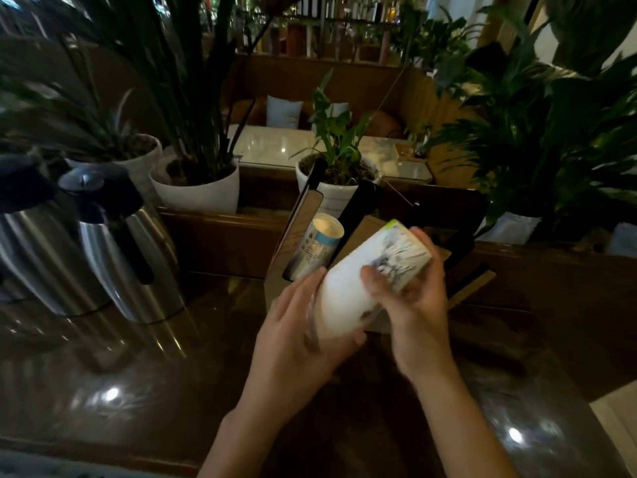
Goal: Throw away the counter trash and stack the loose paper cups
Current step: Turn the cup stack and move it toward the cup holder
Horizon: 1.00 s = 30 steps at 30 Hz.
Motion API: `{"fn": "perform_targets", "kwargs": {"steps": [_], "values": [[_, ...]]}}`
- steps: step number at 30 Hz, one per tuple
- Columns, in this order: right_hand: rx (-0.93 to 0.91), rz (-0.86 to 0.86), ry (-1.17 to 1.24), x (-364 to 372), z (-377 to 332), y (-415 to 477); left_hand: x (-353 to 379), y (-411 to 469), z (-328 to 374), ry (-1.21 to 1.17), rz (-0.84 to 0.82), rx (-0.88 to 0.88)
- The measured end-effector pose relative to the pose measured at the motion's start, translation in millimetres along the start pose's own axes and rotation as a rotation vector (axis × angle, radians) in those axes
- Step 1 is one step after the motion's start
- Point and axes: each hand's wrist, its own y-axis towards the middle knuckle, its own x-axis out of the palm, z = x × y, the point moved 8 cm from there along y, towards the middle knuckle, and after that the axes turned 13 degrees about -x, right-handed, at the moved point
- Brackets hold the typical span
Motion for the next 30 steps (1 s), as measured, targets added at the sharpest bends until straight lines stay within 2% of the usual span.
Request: {"fn": "perform_targets", "kwargs": {"steps": [4, 10, 13, 16, 19, 22, 24, 26, 28, 30], "values": [[0.008, 0.135, 0.225, -5.7, -15.0, 43.0, -34.0, 11.6, 18.0, -0.052, 0.097, 0.175], [-0.083, 0.188, 0.31, -3.3, -48.0, 89.1, -61.0, 33.8, 22.6, -0.285, 0.244, 0.171], [-0.077, 0.117, 0.257, 12.4, -42.7, 84.3, -59.5, 48.2, 45.4, -0.257, 0.216, 0.271], [-0.042, 0.142, 0.295, 12.9, -29.3, 73.7, -55.2, 58.3, 56.3, -0.164, 0.223, 0.32], [-0.047, 0.169, 0.302, 5.7, -28.6, 74.4, -45.6, 61.5, 53.8, -0.171, 0.182, 0.352], [-0.079, 0.23, 0.329, -3.4, -36.0, 86.9, -26.4, 66.0, 35.6, -0.209, 0.074, 0.284], [-0.096, 0.3, 0.341, -11.8, -40.5, 102.1, -13.3, 64.1, 4.3, -0.132, 0.037, 0.145], [-0.14, 0.356, 0.303, -17.0, -43.9, 118.4, 0.5, 50.8, -37.2, 0.051, 0.022, 0.089], [-0.2, 0.357, 0.187, -15.3, -42.8, 130.2, 17.0, 33.7, -84.2, 0.287, -0.026, 0.027], [-0.264, 0.317, 0.045, -10.9, -39.8, 137.9, 36.2, 22.7, -138.8, 0.605, -0.157, -0.152]]}}
